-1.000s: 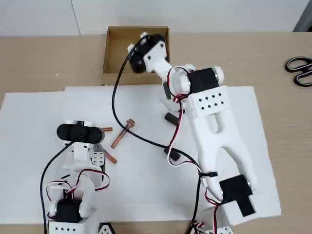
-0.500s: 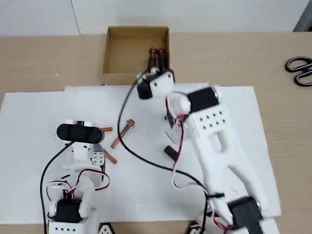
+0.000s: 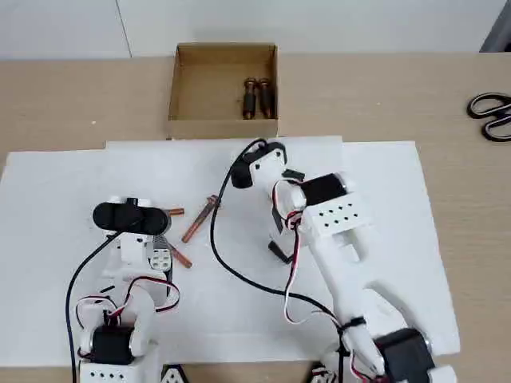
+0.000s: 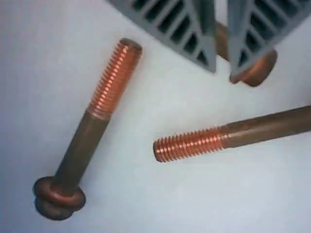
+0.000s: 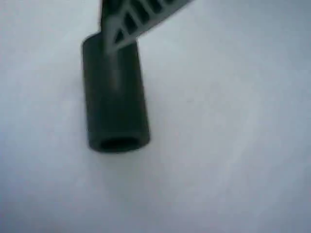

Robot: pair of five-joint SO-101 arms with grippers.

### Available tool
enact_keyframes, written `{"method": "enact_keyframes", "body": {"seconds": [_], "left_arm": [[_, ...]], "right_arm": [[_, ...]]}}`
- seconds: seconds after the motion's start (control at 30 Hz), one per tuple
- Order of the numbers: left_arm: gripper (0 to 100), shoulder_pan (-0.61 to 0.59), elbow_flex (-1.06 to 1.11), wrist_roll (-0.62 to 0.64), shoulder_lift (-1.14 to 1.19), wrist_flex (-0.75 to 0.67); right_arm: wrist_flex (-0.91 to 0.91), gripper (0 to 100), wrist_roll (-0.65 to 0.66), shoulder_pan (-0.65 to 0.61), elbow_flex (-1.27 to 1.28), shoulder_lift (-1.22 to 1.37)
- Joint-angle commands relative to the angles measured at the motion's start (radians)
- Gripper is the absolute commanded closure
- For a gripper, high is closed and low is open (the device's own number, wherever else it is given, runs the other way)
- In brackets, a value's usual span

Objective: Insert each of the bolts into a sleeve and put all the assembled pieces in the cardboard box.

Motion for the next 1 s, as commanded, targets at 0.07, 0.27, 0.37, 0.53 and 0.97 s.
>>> {"method": "enact_keyframes", "body": {"seconds": [0.07, 0.27, 0.37, 0.53, 0.97], "left_arm": [[99, -0.003, -0.004, 0.003, -0.011, -0.02], [99, -0.003, 0.008, 0.003, -0.011, -0.021], [99, -0.003, 0.008, 0.003, -0.011, -0.021], [99, -0.002, 0.008, 0.003, -0.011, -0.021], [99, 0.0, 0.008, 0.0, -0.011, -0.021]], "right_arm": [[-0.104, 81.5, 0.041, -0.065, 0.014, 0.039], [-0.136, 81.5, 0.044, -0.102, 0.014, 0.09], [-0.136, 81.5, 0.046, -0.099, 0.015, 0.124], [-0.143, 81.5, 0.075, -0.096, 0.015, 0.189], [-0.217, 88.6, 0.071, -0.094, 0.063, 0.308]]}}
